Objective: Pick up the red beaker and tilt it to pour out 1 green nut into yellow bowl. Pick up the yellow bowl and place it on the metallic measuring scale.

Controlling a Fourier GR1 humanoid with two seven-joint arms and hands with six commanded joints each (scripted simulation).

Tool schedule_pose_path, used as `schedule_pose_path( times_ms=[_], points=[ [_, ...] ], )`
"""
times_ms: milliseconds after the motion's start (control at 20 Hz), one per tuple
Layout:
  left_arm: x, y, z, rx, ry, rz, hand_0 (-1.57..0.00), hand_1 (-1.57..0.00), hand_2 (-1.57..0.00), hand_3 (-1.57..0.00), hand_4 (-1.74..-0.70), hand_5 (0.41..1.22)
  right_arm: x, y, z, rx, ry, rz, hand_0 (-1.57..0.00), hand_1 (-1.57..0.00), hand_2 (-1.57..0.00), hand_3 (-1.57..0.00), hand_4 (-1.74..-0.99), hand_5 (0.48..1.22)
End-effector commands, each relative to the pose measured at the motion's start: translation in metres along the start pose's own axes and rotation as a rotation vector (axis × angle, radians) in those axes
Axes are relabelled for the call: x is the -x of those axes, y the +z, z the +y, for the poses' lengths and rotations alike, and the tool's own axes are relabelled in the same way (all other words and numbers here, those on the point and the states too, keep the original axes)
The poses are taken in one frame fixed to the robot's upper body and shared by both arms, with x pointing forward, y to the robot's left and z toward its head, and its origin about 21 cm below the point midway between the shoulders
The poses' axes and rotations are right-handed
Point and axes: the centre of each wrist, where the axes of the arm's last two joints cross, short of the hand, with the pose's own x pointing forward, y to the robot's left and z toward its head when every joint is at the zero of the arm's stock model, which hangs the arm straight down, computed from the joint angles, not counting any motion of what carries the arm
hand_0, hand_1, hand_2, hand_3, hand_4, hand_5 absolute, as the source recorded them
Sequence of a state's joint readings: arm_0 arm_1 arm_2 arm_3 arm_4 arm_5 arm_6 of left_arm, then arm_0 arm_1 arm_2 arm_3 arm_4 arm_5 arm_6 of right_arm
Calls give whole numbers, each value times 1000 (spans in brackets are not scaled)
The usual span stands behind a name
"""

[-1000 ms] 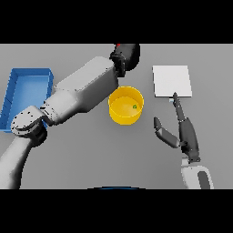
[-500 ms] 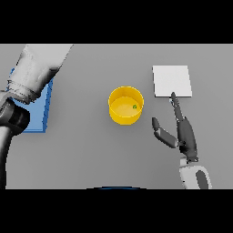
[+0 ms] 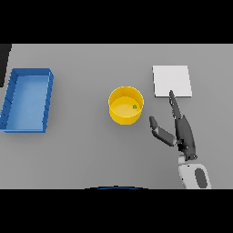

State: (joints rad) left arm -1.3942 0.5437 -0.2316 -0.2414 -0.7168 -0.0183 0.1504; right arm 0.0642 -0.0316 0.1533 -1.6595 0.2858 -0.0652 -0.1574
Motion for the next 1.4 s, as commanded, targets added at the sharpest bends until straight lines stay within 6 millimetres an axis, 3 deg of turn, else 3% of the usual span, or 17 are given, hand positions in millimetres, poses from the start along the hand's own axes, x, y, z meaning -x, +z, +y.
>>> schedule_pose_path(
  times_ms=[0, 200, 400, 600, 900, 1200, 1300, 1350],
  points=[
    [18, 1, -5, -6, 74, 71, -1571, -1571, -1571, -1426, -1740, 1221, 1, 1, -2, 3, -3, 1, 1, 1, 1, 1, -1050, 653],
    [62, 11, -49, 2, 311, 220, -1571, -1571, -1571, -1467, -1741, 1221, 3, 1, -4, 6, 31, 12, 1, 1, 1, 1, -1047, 651],
    [85, 30, -75, -10, 458, 288, -1571, -1571, -1571, -1479, -1741, 1221, -1, -1, -2, 6, 69, 18, 1, 1, 1, 1, -1046, 649],
    [90, 63, -110, -3, 546, 342, -1571, -1571, -1571, -1442, -1741, 1221, 1, 1, -9, 0, 68, 25, 1, 1, 1, 1, -1020, 645],
    [91, 93, -136, -13, 639, 381, -1571, -1571, -1571, -1512, -1741, 1221, 7, 7, -5, -14, 28, 10, 1, 1, 1, 1, -1004, 648],
    [96, 114, -151, 15, 653, 424, -1571, -1571, -1571, -1555, -1741, 1046, 8, 6, -6, -1, 34, 14, 1, 1, 1, 1, -1013, 644],
    [95, 121, -156, 25, 617, 417, -1571, -1571, -1571, -1561, -1645, 941, 4, 6, -6, 2, 39, 9, 1, 1, 1, 1, -1021, 636],
    [93, 123, -155, 29, 602, 408, -1571, -1571, -1571, -1563, -1536, 892, 4, 5, -7, 0, 44, 5, 1, 1, 1, 1, -1021, 636]
  ],
)
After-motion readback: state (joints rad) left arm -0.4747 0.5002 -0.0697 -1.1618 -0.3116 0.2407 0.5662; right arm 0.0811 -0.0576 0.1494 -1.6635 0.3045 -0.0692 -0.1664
